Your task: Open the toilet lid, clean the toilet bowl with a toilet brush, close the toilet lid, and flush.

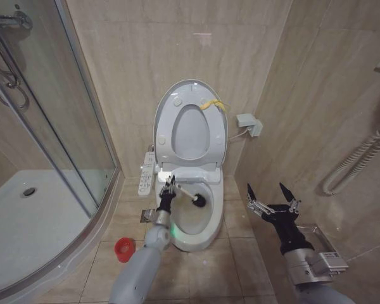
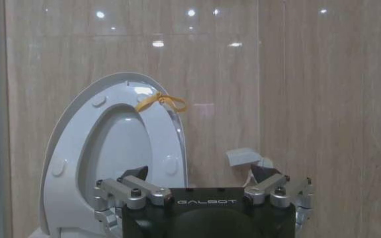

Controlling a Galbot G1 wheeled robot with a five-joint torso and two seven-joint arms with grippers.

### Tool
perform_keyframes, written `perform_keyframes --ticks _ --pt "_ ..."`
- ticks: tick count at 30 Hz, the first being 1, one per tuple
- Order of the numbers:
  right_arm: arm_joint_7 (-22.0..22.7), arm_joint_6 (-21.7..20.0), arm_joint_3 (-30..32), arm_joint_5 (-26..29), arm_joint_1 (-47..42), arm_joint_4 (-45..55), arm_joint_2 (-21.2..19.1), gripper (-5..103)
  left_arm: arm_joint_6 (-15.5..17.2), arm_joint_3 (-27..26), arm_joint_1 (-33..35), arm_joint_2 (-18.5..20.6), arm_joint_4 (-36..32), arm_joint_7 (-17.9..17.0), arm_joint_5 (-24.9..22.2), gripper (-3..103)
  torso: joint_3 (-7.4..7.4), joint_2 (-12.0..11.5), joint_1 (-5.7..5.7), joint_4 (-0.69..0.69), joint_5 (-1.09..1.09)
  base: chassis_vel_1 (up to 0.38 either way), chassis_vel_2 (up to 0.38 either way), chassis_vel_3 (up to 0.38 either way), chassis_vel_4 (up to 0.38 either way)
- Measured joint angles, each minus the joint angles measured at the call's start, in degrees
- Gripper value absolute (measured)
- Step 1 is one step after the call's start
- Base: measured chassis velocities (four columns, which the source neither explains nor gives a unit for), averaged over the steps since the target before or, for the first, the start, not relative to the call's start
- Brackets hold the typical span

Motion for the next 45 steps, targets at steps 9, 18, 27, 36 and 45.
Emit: perform_keyframes --ticks 9,18,27,36,45 --pt "0.0 0.0 0.0 0.0 0.0 0.0 0.0 100 0.29 -1.78 1.66 -0.41 4.21 2.76 4.29 23 0.0 0.0 0.0 0.03 -0.03 0.0 0.0 0.0 0.0" --pt "0.0 0.0 0.0 0.0 0.0 0.0 0.0 100 -2.64 -2.35 2.38 0.4 2.63 4.65 11.78 23 0.0 0.0 0.0 0.0 -0.03 0.0 0.0 0.0 0.0" --pt "0.0 0.0 0.0 0.0 0.0 0.0 0.0 100 -1.49 -1.95 1.32 -0.83 2.24 5.46 5.29 23 0.0 0.01 0.0 0.02 -0.03 0.0 0.0 0.0 0.0" --pt "0.0 0.0 0.0 0.0 0.0 0.0 0.0 100 -2.32 -3.75 3.3 1.17 1.88 4.99 13.84 23 0.0 0.0 0.0 0.01 -0.04 0.0 0.0 0.0 0.0" --pt "0.0 0.0 0.0 0.0 0.0 0.0 0.0 100 -1.01 -2.62 1.15 -0.25 -1.87 4.45 2.86 23 0.0 0.0 0.0 0.0 -0.03 0.0 0.0 0.0 0.0"
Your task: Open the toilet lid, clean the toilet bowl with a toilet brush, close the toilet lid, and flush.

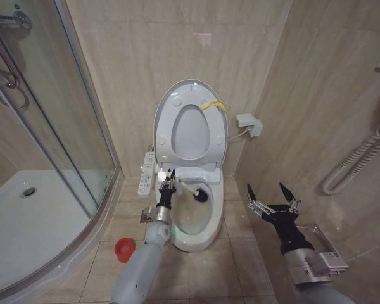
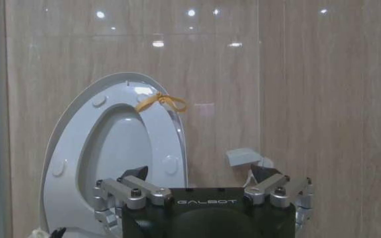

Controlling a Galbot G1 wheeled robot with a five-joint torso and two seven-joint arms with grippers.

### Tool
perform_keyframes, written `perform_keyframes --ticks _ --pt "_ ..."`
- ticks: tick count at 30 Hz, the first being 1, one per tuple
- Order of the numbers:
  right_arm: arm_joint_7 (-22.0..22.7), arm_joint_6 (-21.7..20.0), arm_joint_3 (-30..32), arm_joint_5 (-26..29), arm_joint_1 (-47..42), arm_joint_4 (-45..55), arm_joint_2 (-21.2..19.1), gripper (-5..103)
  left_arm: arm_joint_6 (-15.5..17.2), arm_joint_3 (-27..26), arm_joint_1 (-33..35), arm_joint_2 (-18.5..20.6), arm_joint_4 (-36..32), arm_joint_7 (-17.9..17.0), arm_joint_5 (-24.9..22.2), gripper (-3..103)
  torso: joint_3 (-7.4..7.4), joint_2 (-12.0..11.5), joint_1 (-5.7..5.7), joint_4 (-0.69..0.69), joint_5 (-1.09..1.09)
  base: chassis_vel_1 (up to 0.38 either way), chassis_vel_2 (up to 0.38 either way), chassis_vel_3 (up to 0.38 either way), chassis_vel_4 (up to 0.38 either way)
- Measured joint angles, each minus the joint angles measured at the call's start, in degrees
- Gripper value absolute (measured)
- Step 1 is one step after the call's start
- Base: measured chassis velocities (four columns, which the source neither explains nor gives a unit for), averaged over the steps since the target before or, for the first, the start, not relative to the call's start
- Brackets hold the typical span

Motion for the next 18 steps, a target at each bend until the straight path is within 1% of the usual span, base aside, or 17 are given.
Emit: perform_keyframes --ticks 2,3,4,6,8,11,14,15,16,18 --pt "0.0 0.0 0.0 0.0 0.0 0.0 0.0 100 0.61 -0.02 0.4 -0.14 0.85 1.57 -1.04 23 -0.01 0.0 0.0 0.0 0.0 0.0 0.0 0.0 0.0" --pt "0.0 0.0 0.0 0.0 0.0 0.0 0.0 100 1.17 -0.1 1.02 -0.12 1.66 2.27 -1.53 23 0.0 0.0 0.0 0.03 0.01 0.0 0.0 0.0 0.0" --pt "0.0 0.0 0.0 0.0 0.0 0.0 0.0 100 1.17 -0.1 1.02 -0.12 1.66 2.27 -1.53 23 0.0 0.0 0.0 0.03 0.01 0.0 0.0 0.0 0.0" --pt "0.0 0.0 0.0 0.0 0.0 0.0 0.0 100 2.28 -0.32 2.83 0.05 3.01 3.32 -1.66 23 0.0 0.0 0.0 0.05 0.0 0.0 0.0 0.0 0.0" --pt "-0.01 0.0 0.0 0.0 0.0 0.0 0.0 100 2.53 -0.37 3.47 0.25 3.17 3.59 -1.51 23 -0.01 0.0 0.0 0.04 0.01 0.0 0.0 0.0 0.0" --pt "0.0 0.0 0.0 0.0 0.0 0.0 0.0 100 2.66 -0.71 4.47 0.84 3.21 4.02 -0.23 23 0.0 0.0 0.0 0.03 0.0 0.0 0.0 0.0 0.0" --pt "0.0 0.0 0.0 0.0 0.0 0.0 0.0 100 2.01 -0.76 4.65 1.83 0.51 4.23 2.97 23 0.0 0.0 0.0 0.0 0.0 0.0 0.0 0.0 0.0" --pt "0.0 0.0 0.0 0.0 0.0 0.0 0.0 100 1.98 -0.14 4.62 1.86 -1.2 3.87 2.62 23 0.0 0.0 0.0 0.0 0.0 0.0 0.0 0.0 0.0" --pt "0.0 0.0 0.0 0.0 0.0 0.0 0.0 100 1.98 -0.14 4.62 1.86 -1.2 3.87 2.62 23 0.0 0.0 0.0 0.0 0.0 0.0 0.0 0.0 0.0" --pt "0.0 0.0 0.0 0.0 0.0 0.0 0.0 100 2.0 0.63 4.01 0.95 -3.02 3.09 -0.09 23 0.0 0.0 0.0 0.0 0.0 0.0 0.0 0.0 0.0"
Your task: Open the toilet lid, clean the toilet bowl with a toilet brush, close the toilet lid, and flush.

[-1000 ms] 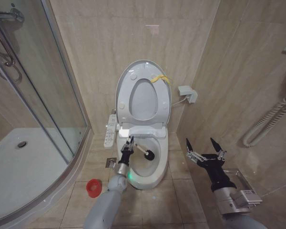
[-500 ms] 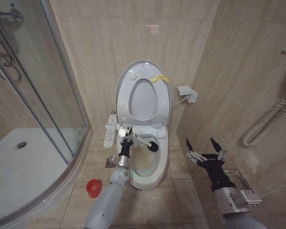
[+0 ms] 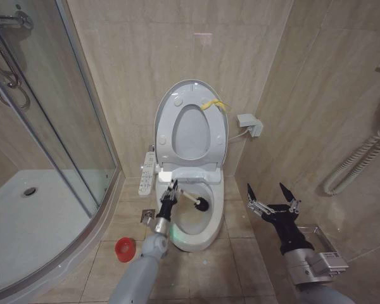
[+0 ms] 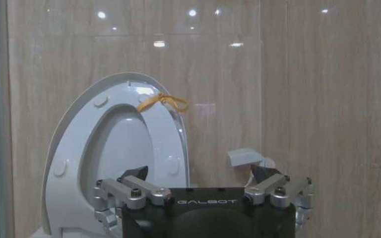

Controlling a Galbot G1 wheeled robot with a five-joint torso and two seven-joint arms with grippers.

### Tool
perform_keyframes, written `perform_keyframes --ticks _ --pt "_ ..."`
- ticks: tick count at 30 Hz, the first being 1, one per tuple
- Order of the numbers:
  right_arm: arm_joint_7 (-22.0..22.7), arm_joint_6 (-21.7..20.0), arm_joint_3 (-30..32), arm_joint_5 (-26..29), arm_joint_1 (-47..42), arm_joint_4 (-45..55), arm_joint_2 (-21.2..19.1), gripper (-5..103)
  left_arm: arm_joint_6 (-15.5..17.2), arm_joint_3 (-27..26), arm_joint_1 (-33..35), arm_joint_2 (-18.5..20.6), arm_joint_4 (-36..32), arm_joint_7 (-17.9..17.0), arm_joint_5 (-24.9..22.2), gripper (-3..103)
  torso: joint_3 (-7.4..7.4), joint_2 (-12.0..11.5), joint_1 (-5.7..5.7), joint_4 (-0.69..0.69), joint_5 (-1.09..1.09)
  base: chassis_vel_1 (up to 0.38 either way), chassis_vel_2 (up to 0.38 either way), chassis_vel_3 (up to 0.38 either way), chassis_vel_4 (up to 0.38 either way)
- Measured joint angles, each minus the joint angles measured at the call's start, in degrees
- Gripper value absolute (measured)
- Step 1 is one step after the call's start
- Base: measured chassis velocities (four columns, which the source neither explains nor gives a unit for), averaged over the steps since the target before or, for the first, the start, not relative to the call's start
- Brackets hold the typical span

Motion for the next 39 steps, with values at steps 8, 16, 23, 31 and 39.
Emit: perform_keyframes --ticks 8,16,23,31,39 --pt "0.0 0.0 0.0 0.0 0.0 0.0 0.0 100 -1.33 -3.57 -0.74 -4.2 7.51 3.66 3.81 23 0.0 0.0 0.01 0.04 0.0 0.0 0.0 0.0 0.0" --pt "0.0 0.0 0.0 0.0 0.0 0.0 0.0 100 -3.73 -6.43 1.73 -3.02 6.61 5.33 12.47 23 0.0 0.0 0.0 -0.02 -0.02 0.0 0.0 0.0 0.0" --pt "0.0 0.0 0.0 0.0 0.0 0.0 0.0 100 -2.87 -6.96 2.27 -4.24 5.06 1.8 1.36 23 0.01 0.0 0.0 -0.01 -0.02 0.0 0.0 0.0 0.0" --pt "0.0 0.0 0.0 0.0 0.0 0.0 0.0 100 -0.35 -7.1 3.14 -4.31 6.15 2.49 -7.41 23 0.0 0.0 0.0 0.02 0.0 0.0 0.0 0.0 0.0" --pt "0.0 0.0 0.0 0.0 0.0 0.0 0.0 100 4.32 -6.41 3.56 -4.28 1.69 4.35 -16.89 23 0.0 0.0 0.0 0.03 0.01 0.0 0.0 0.0 0.0"
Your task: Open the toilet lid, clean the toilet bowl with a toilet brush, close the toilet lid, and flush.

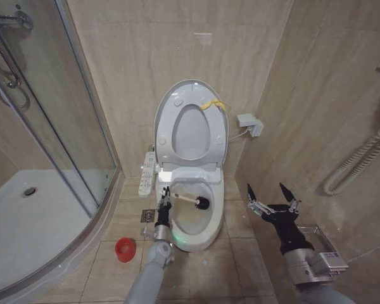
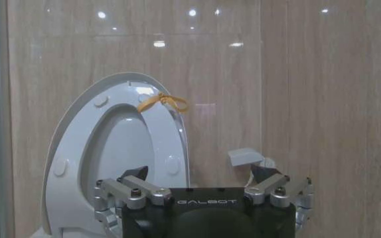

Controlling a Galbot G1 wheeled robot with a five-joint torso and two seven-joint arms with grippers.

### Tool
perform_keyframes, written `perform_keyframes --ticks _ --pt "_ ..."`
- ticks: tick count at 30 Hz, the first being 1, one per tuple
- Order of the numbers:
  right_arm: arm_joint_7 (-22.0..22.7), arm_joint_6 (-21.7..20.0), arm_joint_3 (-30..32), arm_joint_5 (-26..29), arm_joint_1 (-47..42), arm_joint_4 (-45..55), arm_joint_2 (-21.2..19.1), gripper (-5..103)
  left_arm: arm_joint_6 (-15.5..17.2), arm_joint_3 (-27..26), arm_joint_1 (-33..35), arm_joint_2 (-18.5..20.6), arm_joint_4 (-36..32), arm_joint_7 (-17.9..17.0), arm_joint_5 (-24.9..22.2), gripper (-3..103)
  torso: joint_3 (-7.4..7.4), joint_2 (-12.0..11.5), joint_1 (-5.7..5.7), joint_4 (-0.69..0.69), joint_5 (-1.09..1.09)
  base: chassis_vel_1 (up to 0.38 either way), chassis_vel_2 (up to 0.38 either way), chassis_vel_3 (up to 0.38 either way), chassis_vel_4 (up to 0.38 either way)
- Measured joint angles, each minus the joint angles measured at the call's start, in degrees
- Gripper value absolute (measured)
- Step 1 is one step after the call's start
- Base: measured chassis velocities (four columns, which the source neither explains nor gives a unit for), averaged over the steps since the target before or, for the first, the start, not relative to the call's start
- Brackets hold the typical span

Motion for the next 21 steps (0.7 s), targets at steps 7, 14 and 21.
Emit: perform_keyframes --ticks 7,14,21 --pt "0.0 0.0 0.0 0.0 0.0 0.0 0.0 100 -0.18 -1.09 -0.78 0.0 2.88 1.24 7.1 23 -0.01 0.0 0.0 0.03 0.0 0.0 0.0 0.0 0.0" --pt "0.0 0.0 0.0 0.0 0.0 0.0 0.0 100 -4.12 -2.76 -0.19 0.0 5.94 -0.79 19.86 23 -0.01 0.01 -0.01 -0.01 -0.01 0.0 0.0 0.0 0.0" --pt "0.0 0.0 0.0 0.0 0.0 0.0 0.0 100 -6.81 -3.75 -0.32 -0.01 5.9 -3.84 31.35 25 0.0 0.01 -0.01 -0.04 -0.03 0.0 0.0 0.0 0.0"
